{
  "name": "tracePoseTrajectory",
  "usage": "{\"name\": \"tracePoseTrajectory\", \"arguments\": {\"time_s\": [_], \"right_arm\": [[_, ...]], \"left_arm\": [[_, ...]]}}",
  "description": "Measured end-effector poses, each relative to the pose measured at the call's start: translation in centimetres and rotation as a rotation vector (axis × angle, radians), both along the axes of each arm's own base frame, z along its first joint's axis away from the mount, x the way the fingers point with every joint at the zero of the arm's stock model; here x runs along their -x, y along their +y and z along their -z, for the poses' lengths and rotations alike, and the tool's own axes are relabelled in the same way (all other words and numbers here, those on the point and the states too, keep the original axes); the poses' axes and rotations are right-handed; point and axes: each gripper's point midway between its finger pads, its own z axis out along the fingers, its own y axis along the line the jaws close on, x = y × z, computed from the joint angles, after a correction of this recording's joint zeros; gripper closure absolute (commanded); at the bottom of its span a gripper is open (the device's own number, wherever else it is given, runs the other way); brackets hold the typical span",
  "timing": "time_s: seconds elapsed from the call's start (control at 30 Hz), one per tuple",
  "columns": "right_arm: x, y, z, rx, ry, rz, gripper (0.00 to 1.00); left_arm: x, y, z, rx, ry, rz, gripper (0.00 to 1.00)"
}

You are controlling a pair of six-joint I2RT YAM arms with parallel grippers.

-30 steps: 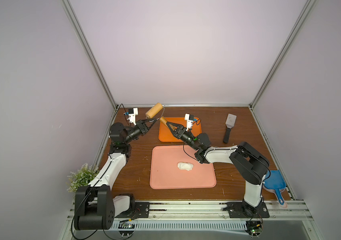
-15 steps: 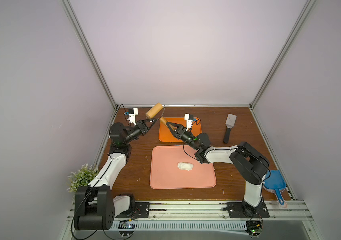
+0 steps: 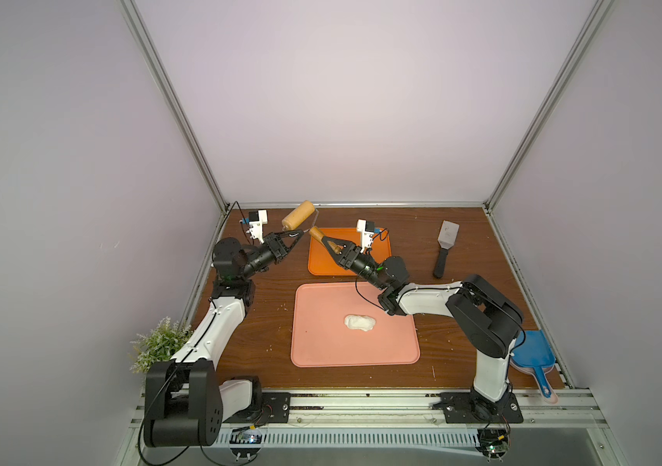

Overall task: Roll out the dumpling wrappers from the dough
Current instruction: Pick up the rolling pin from the center of the board, then flatten out the dough on the work surface.

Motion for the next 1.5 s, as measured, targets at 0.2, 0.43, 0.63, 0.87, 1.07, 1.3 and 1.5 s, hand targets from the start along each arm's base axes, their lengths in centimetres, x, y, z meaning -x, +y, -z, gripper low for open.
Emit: {"name": "tracePoseTrajectory", "arguments": {"time_s": [0.2,0.43,0.63,0.87,1.07,1.3,1.5], "right_arm": [[-0.7,-0.3,0.8,0.055,0.03,0.023,1.0],[-1.9,-3.8,0.3,0.24,0.073,0.113,1.0],[-1.3,-8.7,-1.3,0.527,0.055,0.222,1.0],[1.4,-12.3,-0.1,0.896,0.082,0.197,1.0],[6.0,-13.8,5.0,1.165,0.157,0.054,1.0],[12.9,-13.2,10.4,1.469,0.163,-0.164,1.0],[15.0,-13.4,11.5,1.613,0.155,-0.214,1.0]], "left_arm": [[0.3,-0.1,-0.2,-0.028,-0.04,0.009,0.0],[-0.2,-0.2,-0.3,-0.224,-0.107,0.011,0.0],[-0.9,1.3,1.0,-0.55,-0.187,-0.045,0.0],[-0.2,3.4,7.3,-0.836,-0.131,-0.038,0.0],[1.1,4.1,13.8,-1.044,-0.079,0.035,0.03],[4.8,2.3,22.9,-1.167,0.066,0.27,0.08],[4.9,3.3,24.8,-1.239,0.109,0.286,0.12]]}}
